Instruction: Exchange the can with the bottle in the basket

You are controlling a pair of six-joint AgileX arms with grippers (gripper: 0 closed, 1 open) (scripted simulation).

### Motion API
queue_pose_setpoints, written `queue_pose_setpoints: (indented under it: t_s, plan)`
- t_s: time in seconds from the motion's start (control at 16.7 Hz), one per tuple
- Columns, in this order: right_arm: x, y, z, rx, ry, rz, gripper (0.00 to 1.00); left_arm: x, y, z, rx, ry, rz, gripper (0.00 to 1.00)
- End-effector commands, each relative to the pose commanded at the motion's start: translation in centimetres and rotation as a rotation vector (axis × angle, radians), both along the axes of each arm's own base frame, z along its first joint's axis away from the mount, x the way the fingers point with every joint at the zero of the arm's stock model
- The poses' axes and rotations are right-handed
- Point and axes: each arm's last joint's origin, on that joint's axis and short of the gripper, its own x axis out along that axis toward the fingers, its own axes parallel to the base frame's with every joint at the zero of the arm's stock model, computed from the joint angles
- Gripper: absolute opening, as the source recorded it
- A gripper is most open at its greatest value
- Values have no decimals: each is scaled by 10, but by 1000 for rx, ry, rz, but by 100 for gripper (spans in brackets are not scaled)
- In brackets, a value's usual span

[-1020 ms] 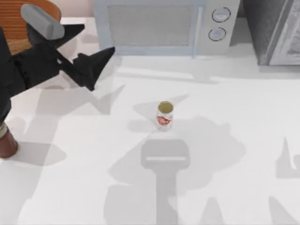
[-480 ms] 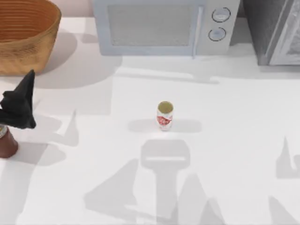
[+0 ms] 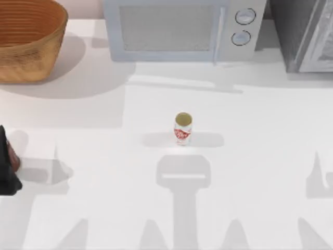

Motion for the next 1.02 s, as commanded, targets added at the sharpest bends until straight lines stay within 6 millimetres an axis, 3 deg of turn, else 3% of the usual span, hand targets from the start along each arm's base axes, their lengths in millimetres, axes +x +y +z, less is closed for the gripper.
queue_pose_setpoints:
  t_s: [0.18, 0.6, 1.02]
  plan:
    - [0, 0, 0, 0, 0, 0, 100, -3, 1, -10, 0, -2, 32, 100]
    - [0, 0, 0, 0, 0, 0, 100, -2, 1, -10, 0, -1, 34, 100]
    - [0, 0, 0, 0, 0, 0, 100, 19, 7, -19, 8, 53, 44, 100]
